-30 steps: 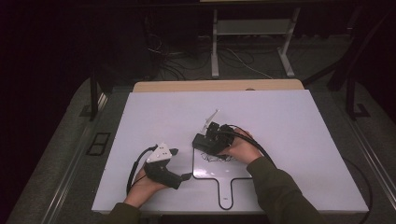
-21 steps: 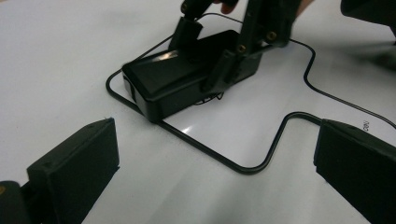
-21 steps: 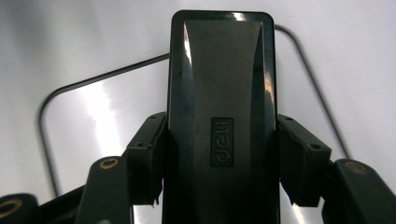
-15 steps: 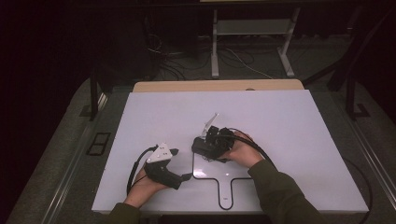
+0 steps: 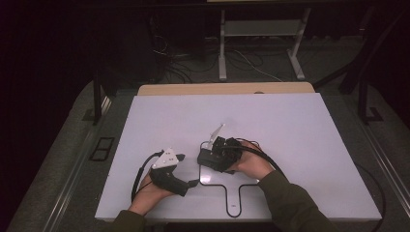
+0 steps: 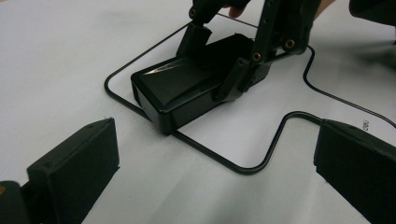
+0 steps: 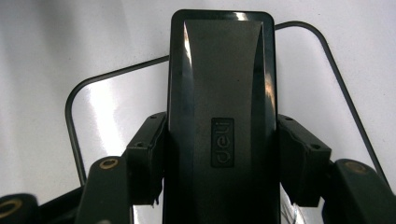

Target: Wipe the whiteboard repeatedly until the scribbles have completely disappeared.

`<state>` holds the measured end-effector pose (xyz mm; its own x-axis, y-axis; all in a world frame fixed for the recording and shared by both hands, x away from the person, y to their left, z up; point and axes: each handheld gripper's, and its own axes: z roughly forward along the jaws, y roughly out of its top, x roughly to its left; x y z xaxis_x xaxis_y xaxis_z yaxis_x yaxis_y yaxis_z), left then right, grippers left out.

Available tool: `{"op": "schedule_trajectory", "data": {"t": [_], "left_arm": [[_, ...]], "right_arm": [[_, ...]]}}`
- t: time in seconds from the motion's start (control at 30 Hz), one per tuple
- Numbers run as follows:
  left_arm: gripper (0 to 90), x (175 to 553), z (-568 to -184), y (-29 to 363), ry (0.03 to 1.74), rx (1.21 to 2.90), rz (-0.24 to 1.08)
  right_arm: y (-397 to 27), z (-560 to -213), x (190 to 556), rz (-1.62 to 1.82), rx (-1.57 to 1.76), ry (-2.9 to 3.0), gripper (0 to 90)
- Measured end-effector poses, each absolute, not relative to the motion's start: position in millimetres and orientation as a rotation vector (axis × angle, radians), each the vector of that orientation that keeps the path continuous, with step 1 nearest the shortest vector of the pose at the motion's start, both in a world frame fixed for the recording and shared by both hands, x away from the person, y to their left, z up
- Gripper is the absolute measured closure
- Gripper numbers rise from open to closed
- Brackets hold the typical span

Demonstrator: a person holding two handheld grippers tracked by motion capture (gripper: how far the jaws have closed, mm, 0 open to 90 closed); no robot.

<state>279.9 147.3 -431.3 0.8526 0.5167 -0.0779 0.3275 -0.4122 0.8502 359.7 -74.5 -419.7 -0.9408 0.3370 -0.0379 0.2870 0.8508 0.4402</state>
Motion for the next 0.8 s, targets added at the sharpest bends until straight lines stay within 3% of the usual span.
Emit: {"op": "schedule_trajectory", "data": {"t": [0.33, 0.63, 0.8], "left_arm": [[0.0, 280, -431, 149, 0.621, 2.034, 0.24], [0.0, 280, -431, 148, 0.617, 2.033, 0.241], [0.0, 280, -431, 148, 0.62, 2.036, 0.241]], "right_arm": [[-73, -419, 388, 0.643, 0.605, 2.878, 39.0], [-65, -418, 356, 0.634, 0.463, 2.924, 39.1], [-65, -418, 368, 0.628, 0.53, 2.897, 39.1]]}}
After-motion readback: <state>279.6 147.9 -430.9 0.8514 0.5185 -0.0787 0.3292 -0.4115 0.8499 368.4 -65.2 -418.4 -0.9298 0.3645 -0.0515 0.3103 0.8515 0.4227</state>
